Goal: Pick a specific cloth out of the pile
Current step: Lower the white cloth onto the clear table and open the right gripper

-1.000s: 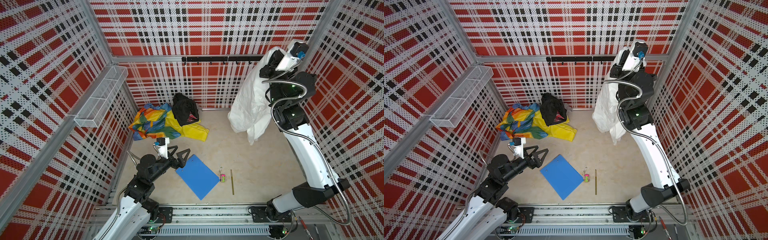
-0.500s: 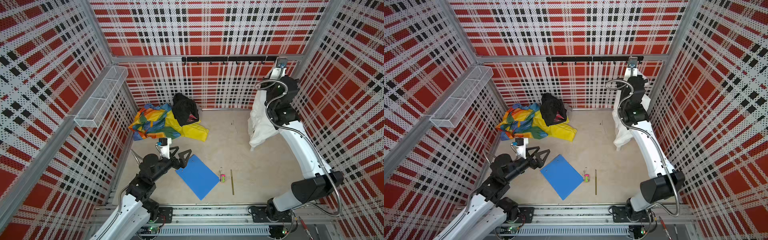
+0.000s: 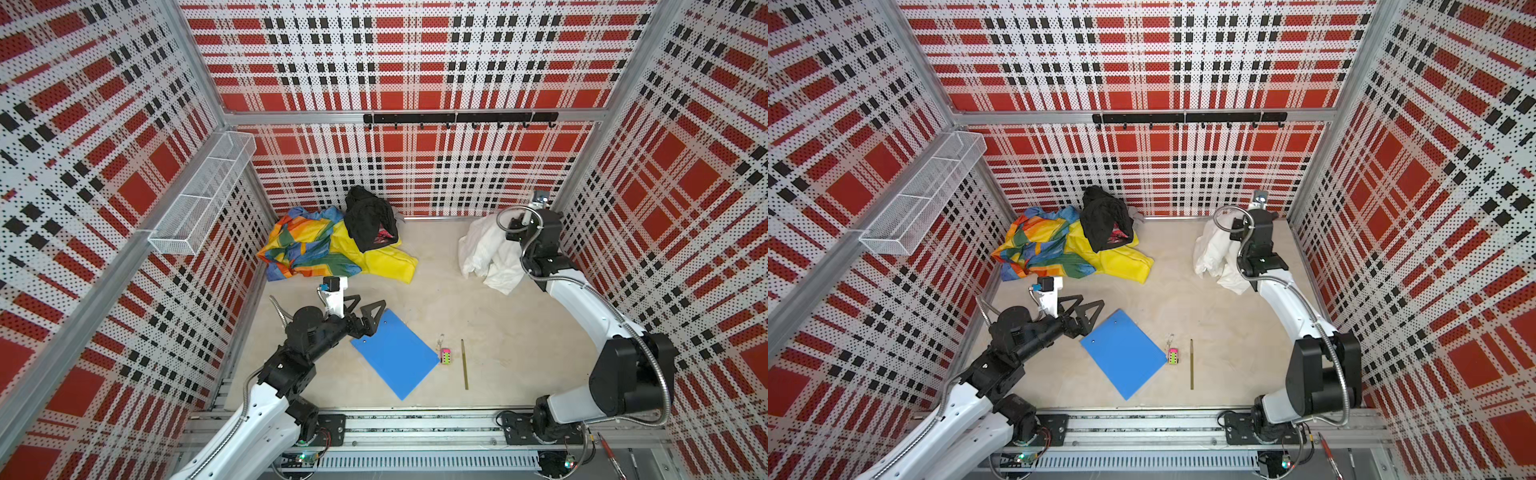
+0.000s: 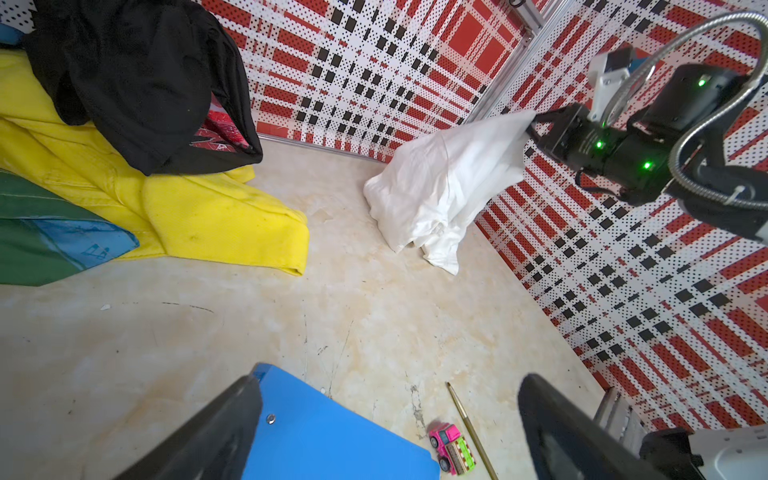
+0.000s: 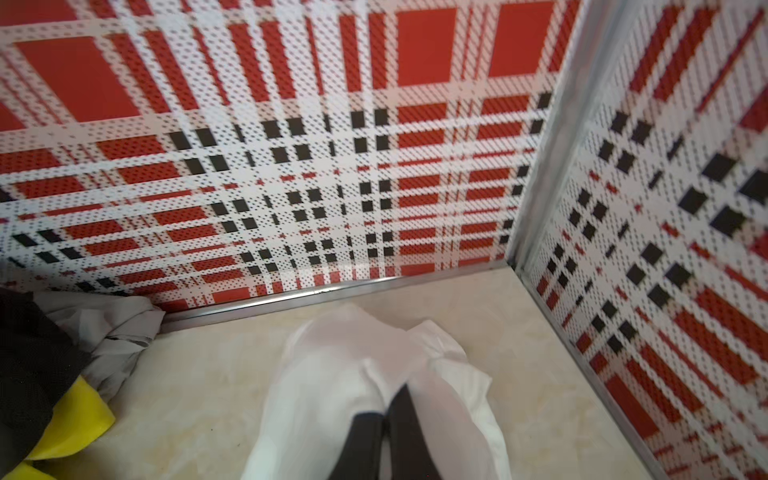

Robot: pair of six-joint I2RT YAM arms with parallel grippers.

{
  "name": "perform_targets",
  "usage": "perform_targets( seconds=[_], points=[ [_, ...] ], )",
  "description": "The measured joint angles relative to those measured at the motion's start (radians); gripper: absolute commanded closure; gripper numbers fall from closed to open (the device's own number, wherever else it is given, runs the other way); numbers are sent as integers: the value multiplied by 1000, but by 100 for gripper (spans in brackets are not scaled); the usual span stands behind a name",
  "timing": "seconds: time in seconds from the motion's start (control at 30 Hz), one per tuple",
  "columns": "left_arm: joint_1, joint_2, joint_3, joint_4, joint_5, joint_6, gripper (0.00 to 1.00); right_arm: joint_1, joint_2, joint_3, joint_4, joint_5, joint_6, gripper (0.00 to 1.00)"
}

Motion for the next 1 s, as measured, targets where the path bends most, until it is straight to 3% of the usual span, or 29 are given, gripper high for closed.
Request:
perform_targets(
  seconds=[0.17, 0.33, 0.53, 0.77, 1.0],
  points=[
    [-2, 17, -27, 35, -1, -12, 1, -62, -77, -91, -1, 4, 89, 100],
    [-23, 42, -63, 80, -2, -18, 1, -70, -61, -68, -23, 25, 127, 100],
    [-51, 75, -134, 154, -22, -34, 1, -71, 76, 91, -41, 21, 142, 100],
    [-56, 123, -163, 231, -33, -50, 1, -62, 348, 291, -80, -68, 164, 100],
    [-60, 118, -163, 258, -57, -60, 1, -53, 472, 180, -121, -123, 238, 100]
  ],
)
